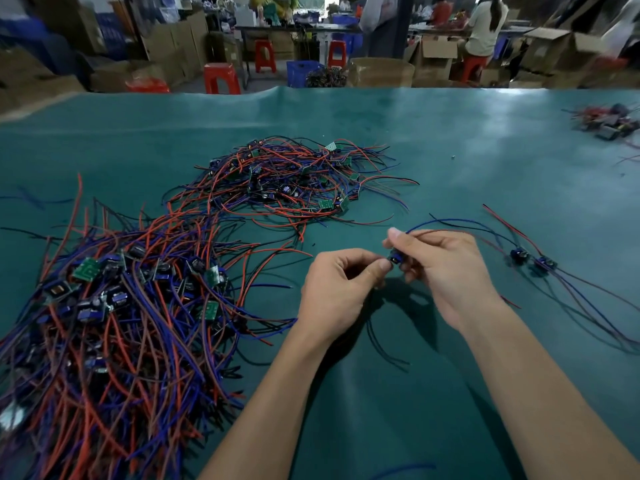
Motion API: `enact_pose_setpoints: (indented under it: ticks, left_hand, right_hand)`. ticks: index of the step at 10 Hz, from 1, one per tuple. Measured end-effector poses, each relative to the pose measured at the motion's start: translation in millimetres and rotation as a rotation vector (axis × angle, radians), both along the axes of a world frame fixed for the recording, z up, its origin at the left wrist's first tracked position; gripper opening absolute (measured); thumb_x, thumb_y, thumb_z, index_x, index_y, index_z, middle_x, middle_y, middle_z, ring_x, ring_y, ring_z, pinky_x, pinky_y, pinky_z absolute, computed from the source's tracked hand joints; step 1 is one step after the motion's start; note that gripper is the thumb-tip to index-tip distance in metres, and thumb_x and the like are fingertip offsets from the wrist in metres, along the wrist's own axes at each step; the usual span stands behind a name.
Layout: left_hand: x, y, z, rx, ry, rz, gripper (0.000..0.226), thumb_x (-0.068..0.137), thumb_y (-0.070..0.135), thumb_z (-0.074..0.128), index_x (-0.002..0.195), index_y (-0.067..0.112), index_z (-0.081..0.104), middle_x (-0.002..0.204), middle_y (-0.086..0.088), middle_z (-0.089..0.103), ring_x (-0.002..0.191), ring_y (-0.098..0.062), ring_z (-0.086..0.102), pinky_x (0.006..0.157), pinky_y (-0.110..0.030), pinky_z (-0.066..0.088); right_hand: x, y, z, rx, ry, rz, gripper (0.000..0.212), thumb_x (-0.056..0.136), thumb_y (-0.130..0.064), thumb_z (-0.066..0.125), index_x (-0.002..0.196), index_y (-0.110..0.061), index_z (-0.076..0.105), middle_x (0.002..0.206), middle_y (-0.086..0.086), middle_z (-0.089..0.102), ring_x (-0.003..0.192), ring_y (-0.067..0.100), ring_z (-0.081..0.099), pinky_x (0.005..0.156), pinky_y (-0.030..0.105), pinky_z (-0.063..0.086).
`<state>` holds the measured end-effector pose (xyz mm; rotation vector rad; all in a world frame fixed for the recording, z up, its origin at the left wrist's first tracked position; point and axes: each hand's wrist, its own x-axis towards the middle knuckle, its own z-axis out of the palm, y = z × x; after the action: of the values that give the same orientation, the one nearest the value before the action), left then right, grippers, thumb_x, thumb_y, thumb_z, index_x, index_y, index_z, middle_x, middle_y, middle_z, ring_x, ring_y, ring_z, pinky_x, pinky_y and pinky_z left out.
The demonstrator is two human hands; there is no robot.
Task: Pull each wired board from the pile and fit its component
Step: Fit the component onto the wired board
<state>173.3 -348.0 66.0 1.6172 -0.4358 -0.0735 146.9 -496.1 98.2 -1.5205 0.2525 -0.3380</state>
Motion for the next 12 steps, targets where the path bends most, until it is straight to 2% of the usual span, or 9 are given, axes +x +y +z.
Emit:
enact_pose_setpoints:
  ticks: [2, 4, 5, 6, 7, 8, 9, 10, 12]
  left_hand:
    - [1, -1, 0, 0.039, 0.044, -0.008, 0.022, 0.079, 0.039, 0.070, 0.080, 0.019, 0.077, 0.062, 0.001, 0.064, 0.063, -0.016, 0.052, 0.067, -0.038, 0.044]
    - [1, -1, -1, 0.029, 0.049, 0.023, 0.017, 0.080, 0.038, 0.069, 0.080, 0.022, 0.076, 0.061, 0.004, 0.062, 0.063, -0.014, 0.053, 0.068, -0.031, 0.041]
    - [2, -3, 1, -0.055, 0.019, 0.106, 0.012, 0.093, 0.018, 0.067, 0.082, 0.016, 0.070, 0.056, 0.007, 0.055, 0.054, -0.005, 0.046, 0.057, -0.020, 0.038]
    - [4, -3, 2, -0.116, 0.012, 0.178, 0.016, 0.100, 0.009, 0.058, 0.085, 0.013, 0.063, 0.056, 0.004, 0.051, 0.049, -0.003, 0.042, 0.051, -0.016, 0.035]
    - [2, -3, 3, -0.111, -0.004, 0.130, 0.019, 0.100, 0.010, 0.059, 0.083, 0.017, 0.064, 0.054, 0.006, 0.054, 0.049, -0.006, 0.044, 0.052, -0.020, 0.038]
    - [1, -3, 2, -0.058, -0.005, 0.055, 0.017, 0.091, 0.027, 0.065, 0.077, 0.016, 0.067, 0.054, 0.005, 0.059, 0.053, -0.012, 0.048, 0.057, -0.028, 0.037]
    - [1, -2, 1, 0.014, -0.001, 0.023, 0.019, 0.083, 0.037, 0.065, 0.075, 0.021, 0.070, 0.058, 0.005, 0.065, 0.055, -0.012, 0.054, 0.063, -0.032, 0.044]
    - [0, -3, 0, 0.111, -0.010, 0.004, 0.018, 0.081, 0.044, 0.066, 0.077, 0.028, 0.073, 0.066, 0.002, 0.071, 0.068, -0.019, 0.066, 0.083, -0.049, 0.056]
    - [0, -5, -2, 0.195, -0.035, 0.089, 0.019, 0.080, 0.051, 0.061, 0.084, 0.035, 0.071, 0.070, 0.009, 0.072, 0.074, -0.017, 0.070, 0.082, -0.047, 0.057]
  right_hand:
    - [-3, -21, 5, -0.168, -0.030, -0.089, 0.021, 0.083, -0.013, 0.081, 0.068, -0.003, 0.072, 0.055, 0.005, 0.065, 0.044, 0.012, 0.052, 0.042, 0.022, 0.044]
    - [-12, -57, 15, 0.428, -0.135, -0.408, 0.012, 0.089, -0.009, 0.075, 0.082, -0.007, 0.066, 0.062, 0.001, 0.071, 0.057, 0.008, 0.063, 0.058, 0.017, 0.052]
    - [-8, -50, 14, 0.559, -0.158, -0.532, 0.014, 0.094, -0.006, 0.069, 0.084, -0.009, 0.060, 0.067, 0.007, 0.072, 0.065, 0.015, 0.068, 0.066, 0.022, 0.058]
    - [-1, -24, 8, 0.277, -0.062, -0.430, 0.017, 0.097, -0.014, 0.067, 0.083, -0.006, 0.063, 0.071, 0.013, 0.070, 0.056, 0.017, 0.064, 0.056, 0.027, 0.055]
    - [1, 11, -2, -0.041, 0.028, -0.048, 0.025, 0.094, -0.030, 0.071, 0.082, -0.008, 0.074, 0.078, 0.014, 0.074, 0.066, 0.017, 0.065, 0.056, 0.031, 0.054]
    - [-1, 24, -8, -0.197, -0.086, 0.021, 0.015, 0.091, -0.019, 0.075, 0.080, -0.009, 0.075, 0.076, 0.016, 0.071, 0.069, 0.015, 0.059, 0.062, 0.033, 0.049]
    - [-3, 10, 4, -0.281, -0.207, -0.164, 0.015, 0.089, -0.012, 0.076, 0.078, -0.021, 0.075, 0.075, -0.001, 0.072, 0.070, 0.010, 0.059, 0.069, 0.040, 0.053]
    - [-12, -2, 35, -0.258, -0.338, -0.380, 0.014, 0.091, -0.016, 0.074, 0.080, -0.025, 0.073, 0.077, 0.005, 0.070, 0.067, 0.011, 0.058, 0.063, 0.037, 0.050]
    - [1, 61, 119, -0.370, -0.601, -0.221, 0.012, 0.083, -0.034, 0.076, 0.072, -0.028, 0.077, 0.069, 0.002, 0.074, 0.061, 0.015, 0.067, 0.051, 0.027, 0.050]
